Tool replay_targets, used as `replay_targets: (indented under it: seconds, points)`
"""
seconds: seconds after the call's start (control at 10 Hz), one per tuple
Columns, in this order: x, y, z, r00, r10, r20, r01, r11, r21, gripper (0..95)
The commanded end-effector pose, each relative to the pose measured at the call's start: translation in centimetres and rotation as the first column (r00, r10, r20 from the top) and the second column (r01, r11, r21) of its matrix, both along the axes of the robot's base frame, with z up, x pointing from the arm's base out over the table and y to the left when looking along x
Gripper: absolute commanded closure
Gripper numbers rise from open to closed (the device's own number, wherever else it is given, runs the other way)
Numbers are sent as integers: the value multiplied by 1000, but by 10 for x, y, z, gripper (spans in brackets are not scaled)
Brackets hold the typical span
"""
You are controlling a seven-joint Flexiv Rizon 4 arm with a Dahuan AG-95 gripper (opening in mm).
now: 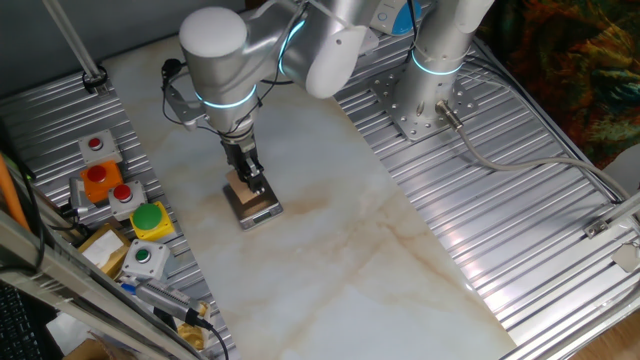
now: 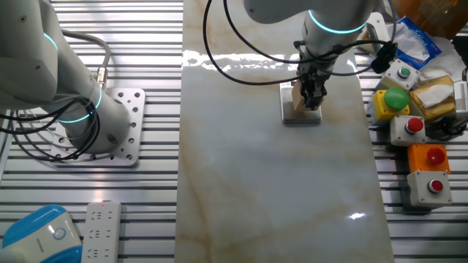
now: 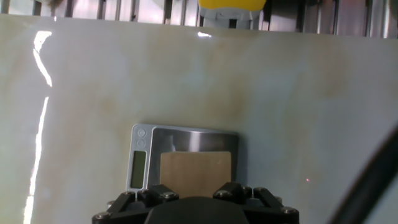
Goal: Place the block on the scale
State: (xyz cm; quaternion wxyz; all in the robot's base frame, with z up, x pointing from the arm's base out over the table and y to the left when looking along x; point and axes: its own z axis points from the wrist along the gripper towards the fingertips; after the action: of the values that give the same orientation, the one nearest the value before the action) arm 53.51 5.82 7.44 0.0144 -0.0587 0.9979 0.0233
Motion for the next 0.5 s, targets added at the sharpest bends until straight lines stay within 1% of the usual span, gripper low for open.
replay_targets:
  seconds: [0.1, 0.5]
  points:
    - [1, 1, -3, 1000, -8, 3, 8, 1000, 12, 950]
    - [2, 5, -6, 1000, -18, 8, 18, 999, 26, 950]
